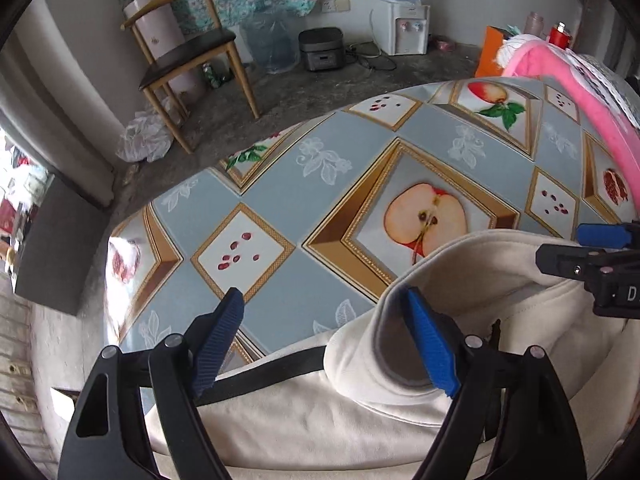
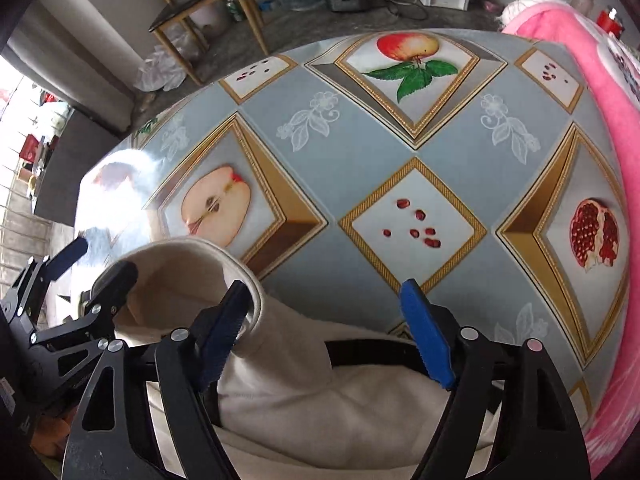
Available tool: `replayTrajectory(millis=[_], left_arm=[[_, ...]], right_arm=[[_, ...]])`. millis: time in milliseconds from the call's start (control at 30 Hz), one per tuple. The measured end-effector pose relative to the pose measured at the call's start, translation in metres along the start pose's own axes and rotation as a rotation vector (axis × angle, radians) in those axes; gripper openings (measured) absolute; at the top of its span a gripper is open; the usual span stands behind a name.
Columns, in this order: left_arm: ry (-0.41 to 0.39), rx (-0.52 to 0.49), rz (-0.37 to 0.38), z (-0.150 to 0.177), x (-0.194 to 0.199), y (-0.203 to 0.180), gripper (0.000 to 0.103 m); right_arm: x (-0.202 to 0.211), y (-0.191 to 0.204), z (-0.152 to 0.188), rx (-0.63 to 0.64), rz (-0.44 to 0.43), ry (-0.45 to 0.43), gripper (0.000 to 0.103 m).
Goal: Fold large clothes
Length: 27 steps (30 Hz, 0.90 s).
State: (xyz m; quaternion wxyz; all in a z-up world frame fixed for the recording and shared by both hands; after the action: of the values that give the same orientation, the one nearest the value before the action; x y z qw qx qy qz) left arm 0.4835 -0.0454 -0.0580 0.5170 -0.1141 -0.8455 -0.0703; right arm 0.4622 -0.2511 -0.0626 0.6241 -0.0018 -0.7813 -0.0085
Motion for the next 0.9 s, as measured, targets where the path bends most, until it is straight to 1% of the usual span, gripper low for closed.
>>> replayTrajectory(millis=[67, 133, 267, 333, 367, 400, 433, 533, 633, 733, 833, 900], left_arm=[[0.000, -0.042, -0.033, 0.001, 0.000, -0.004, 0.078], [0.019, -0.060, -0.044, 0.004, 0.000, -0.006, 0.075], [0.053, -0.082, -0.006, 0.018, 0.011, -0.007, 0.063], [0.065, -0.118, -0.002, 0.029, 0.017, -0.009, 0.060], [0.070, -0.134, -0.002, 0.035, 0.019, -0.010, 0.060], [0.075, -0.144, 0.004, 0.041, 0.020, -0.010, 0.060], [0.084, -0.152, 0.011, 0.048, 0.021, -0.011, 0.060], [0.095, -0.165, 0.050, 0.065, 0.024, -0.011, 0.060], [0.070, -0.191, 0.069, 0.076, 0.027, -0.015, 0.059], [0.045, -0.218, 0.086, 0.086, 0.034, -0.018, 0.060], [0.008, -0.206, 0.163, 0.096, 0.055, -0.017, 0.060], [-0.040, -0.199, 0.223, 0.100, 0.075, -0.016, 0.060]], right_arm=[[0.007, -0.001, 0.007, 0.032, 0.009, -0.009, 0.067], [0.013, -0.001, 0.016, 0.060, -0.004, -0.003, 0.058], [0.027, 0.004, 0.039, 0.130, -0.007, 0.001, 0.046], [0.034, 0.005, 0.056, 0.174, -0.005, -0.007, 0.032], [0.036, 0.004, 0.062, 0.184, -0.006, -0.008, 0.030], [0.037, 0.003, 0.069, 0.193, -0.012, -0.010, 0.023], [0.039, 0.002, 0.078, 0.206, -0.018, -0.015, 0.021], [0.045, 0.002, 0.098, 0.231, -0.017, -0.044, 0.018], [0.047, 0.001, 0.114, 0.244, -0.018, -0.078, 0.017], [0.042, 0.008, 0.119, 0.251, -0.001, -0.100, 0.016], [0.035, 0.012, 0.124, 0.253, 0.015, -0.121, 0.016], [0.036, 0.011, 0.129, 0.254, 0.014, -0.134, 0.016]])
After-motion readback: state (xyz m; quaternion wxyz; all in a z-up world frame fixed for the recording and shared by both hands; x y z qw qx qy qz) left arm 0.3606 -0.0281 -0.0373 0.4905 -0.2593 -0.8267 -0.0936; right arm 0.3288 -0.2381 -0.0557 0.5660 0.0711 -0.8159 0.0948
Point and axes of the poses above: each gripper's, at about its wrist camera, not at the fingertips, and x roughly against the way its jaws point, y to its left, z to its underside, the point moved 3 cm from there along -x, roughly the way its jaws point, and after that the axes turned 10 degrees about z, right-handed, at the moved point
